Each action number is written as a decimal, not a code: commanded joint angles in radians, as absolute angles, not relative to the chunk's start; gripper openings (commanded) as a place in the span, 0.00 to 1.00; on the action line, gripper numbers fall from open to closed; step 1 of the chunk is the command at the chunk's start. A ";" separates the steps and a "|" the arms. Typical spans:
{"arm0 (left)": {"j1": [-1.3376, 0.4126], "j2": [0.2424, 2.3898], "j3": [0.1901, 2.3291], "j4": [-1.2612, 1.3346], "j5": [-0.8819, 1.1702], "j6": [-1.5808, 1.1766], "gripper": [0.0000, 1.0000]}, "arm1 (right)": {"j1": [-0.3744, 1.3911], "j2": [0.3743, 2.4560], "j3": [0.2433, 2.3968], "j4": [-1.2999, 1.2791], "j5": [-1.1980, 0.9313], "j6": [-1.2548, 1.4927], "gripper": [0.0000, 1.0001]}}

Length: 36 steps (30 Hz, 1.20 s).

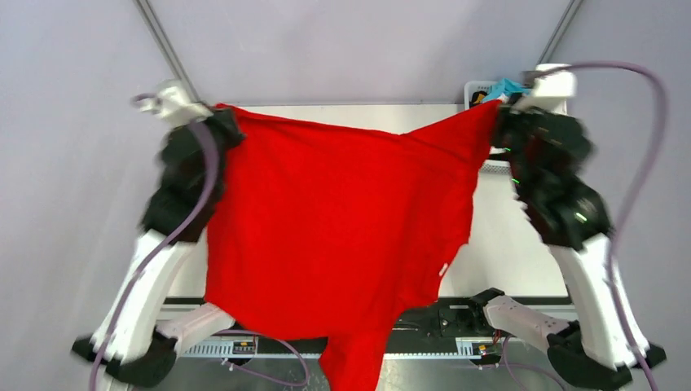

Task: Fold and stack the t-shirts
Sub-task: Flatten out the tshirt

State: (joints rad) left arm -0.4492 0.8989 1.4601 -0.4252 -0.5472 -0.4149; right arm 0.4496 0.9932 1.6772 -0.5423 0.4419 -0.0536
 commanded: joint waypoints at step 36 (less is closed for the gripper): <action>-0.117 1.950 1.778 -0.466 -0.217 -0.588 0.99 | 0.229 2.032 1.869 -0.449 0.032 0.404 1.00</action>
